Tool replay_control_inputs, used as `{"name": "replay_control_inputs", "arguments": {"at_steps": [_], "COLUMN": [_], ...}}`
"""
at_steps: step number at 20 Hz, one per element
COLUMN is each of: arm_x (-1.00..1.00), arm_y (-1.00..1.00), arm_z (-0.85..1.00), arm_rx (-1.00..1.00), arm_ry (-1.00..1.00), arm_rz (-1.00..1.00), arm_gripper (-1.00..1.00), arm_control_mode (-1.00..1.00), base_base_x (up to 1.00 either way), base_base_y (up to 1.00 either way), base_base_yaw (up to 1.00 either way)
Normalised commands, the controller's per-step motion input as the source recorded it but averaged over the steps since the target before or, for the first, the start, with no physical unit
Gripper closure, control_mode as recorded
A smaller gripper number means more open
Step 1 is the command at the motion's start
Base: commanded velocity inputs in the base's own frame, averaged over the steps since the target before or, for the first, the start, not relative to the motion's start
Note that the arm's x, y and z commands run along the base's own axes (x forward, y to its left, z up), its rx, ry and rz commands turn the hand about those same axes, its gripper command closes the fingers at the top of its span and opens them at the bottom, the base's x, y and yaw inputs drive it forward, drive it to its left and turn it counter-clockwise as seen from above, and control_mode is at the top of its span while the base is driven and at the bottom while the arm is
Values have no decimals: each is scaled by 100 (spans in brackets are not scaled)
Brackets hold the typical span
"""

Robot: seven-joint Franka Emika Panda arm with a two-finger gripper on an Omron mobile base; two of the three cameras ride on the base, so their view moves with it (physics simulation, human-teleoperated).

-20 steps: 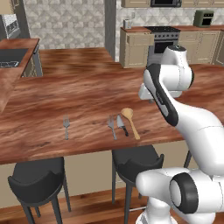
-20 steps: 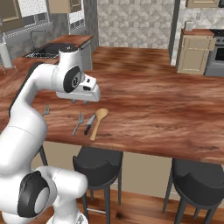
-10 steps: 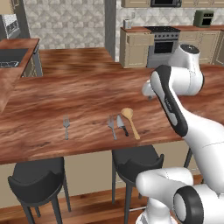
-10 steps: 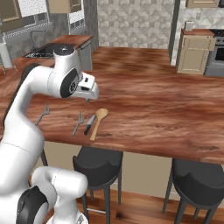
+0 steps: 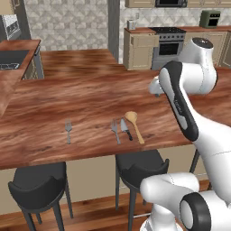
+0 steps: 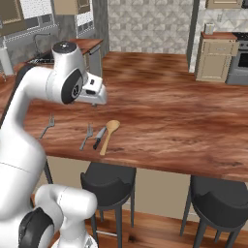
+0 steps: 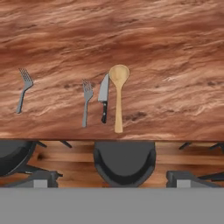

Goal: Pick up the metallic utensils from the counter and place them in the open drawer. Make sure not to pick up any wooden utensils.

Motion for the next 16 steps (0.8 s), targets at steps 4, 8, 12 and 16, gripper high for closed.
{"name": "replay_control_inputs", "arguments": {"at_steps": [4, 8, 12, 16], "arm_x": [-2, -14, -26, -12], "arm_y": [0, 0, 0, 0], "arm_z": [7, -5, -14, -29], "arm_rx": [0, 0, 0, -1], "arm_ry": [0, 0, 0, 7], "arm_rz": [0, 0, 0, 0], "arm_gripper": [-100, -100, -100, -100], "arm_control_mode": [-100, -100, -100, -100], "base_base_x": [0, 0, 0, 0], "base_base_y": [0, 0, 0, 0], "base_base_yaw": [0, 0, 0, 0]}}
